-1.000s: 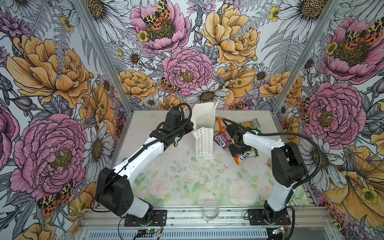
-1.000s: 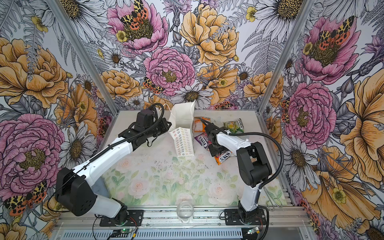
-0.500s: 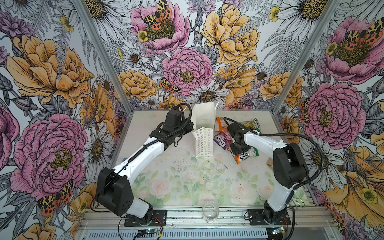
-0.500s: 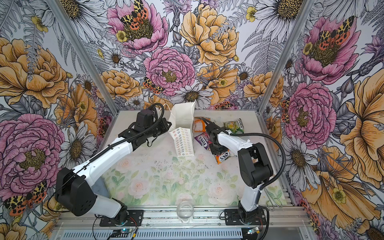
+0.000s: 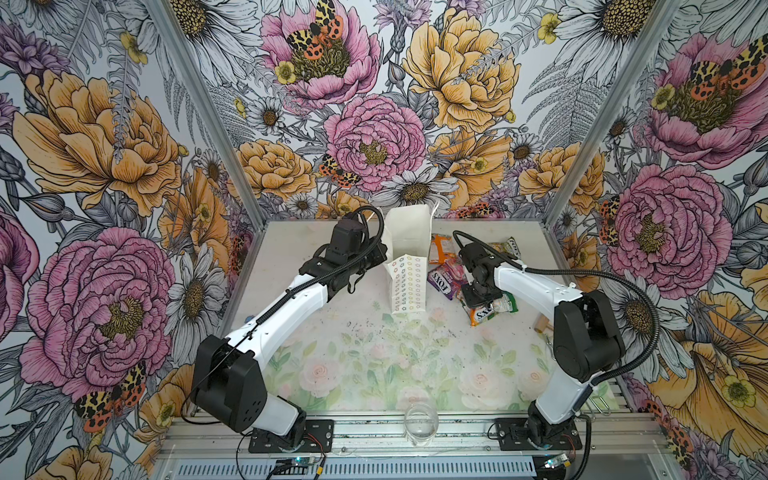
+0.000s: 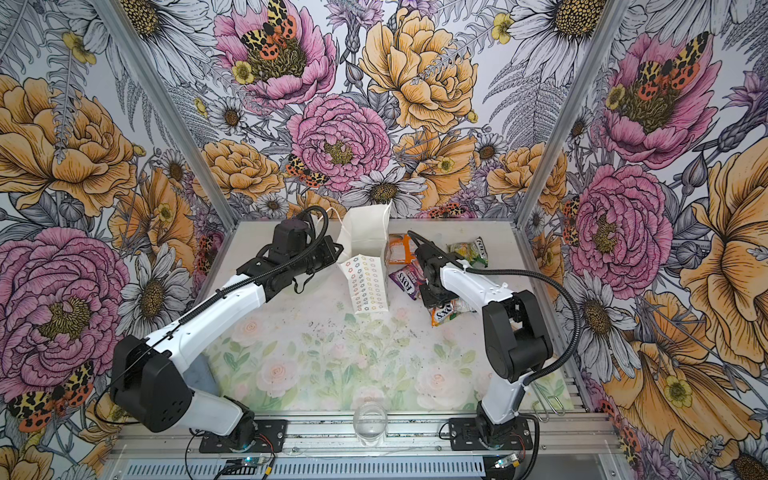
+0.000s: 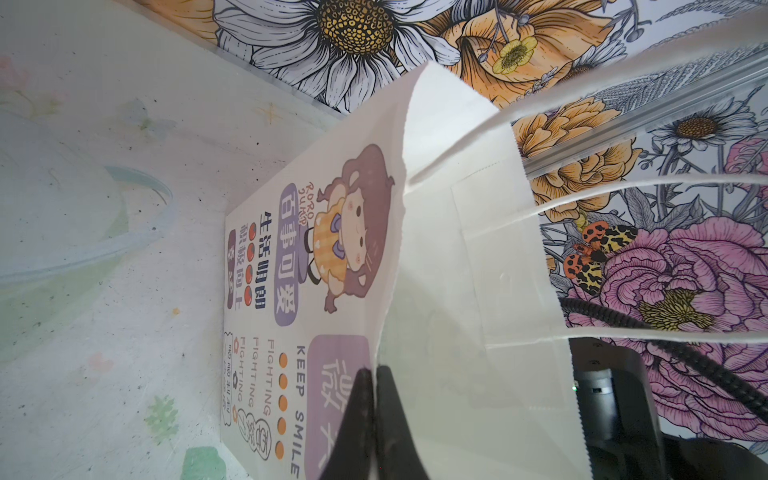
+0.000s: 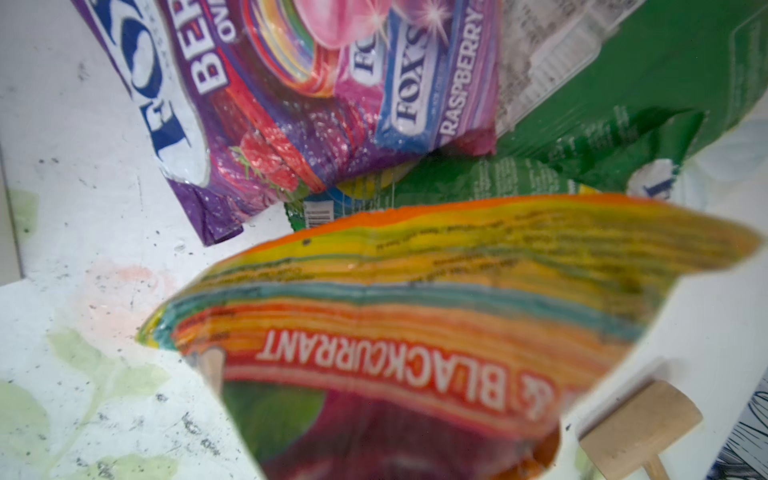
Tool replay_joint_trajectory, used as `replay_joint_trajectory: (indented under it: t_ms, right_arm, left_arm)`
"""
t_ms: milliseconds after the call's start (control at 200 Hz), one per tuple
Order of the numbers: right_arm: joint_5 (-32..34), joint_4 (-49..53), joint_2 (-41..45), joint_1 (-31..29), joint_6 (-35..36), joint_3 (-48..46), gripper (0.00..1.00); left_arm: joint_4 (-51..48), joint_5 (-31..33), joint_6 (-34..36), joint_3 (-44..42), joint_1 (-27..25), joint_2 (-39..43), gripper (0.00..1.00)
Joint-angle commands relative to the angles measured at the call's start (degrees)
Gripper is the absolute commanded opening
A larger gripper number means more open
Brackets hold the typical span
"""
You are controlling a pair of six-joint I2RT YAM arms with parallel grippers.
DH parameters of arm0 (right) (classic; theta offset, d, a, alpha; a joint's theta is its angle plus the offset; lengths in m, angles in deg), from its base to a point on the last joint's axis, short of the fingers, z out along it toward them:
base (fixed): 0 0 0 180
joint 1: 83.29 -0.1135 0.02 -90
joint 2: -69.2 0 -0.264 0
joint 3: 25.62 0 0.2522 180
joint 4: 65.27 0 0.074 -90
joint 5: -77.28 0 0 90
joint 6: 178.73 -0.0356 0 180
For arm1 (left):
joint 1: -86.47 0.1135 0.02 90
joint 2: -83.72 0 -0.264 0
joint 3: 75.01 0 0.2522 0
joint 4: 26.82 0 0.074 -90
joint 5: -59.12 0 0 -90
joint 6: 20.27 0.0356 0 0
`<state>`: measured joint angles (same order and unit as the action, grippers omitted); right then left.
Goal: Place the snacks into the paper bag
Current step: 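Grasp the multicolour Fox's fruits packet with the right gripper, then lift the fruits packet with the right gripper up above the bag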
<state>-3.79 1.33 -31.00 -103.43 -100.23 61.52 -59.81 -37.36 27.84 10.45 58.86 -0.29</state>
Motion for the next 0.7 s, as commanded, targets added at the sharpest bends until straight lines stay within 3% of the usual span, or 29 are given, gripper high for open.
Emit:
replay_joint_trajectory:
  t_ms: [0, 490, 695]
  right_arm:
    - [-1.22, -1.5, 3.63, 0.45, -0.6, 0.02, 0.0]
    - [-8.22, -1.42, 11.99, 1.32, -3.15, 2.13, 0.0]
    - [-8.05, -1.37, 16.59, 1.55, -5.13, 4.19, 0.0]
  left_arm:
    - [0.63, -1.18, -0.21, -0.7, 0.15, 1.49, 0.0]
    - [0.89, -1.01, -0.21, -1.08, 0.2, 1.81, 0.0]
    - [1.04, -0.99, -0.31, -1.54, 0.26, 2.09, 0.0]
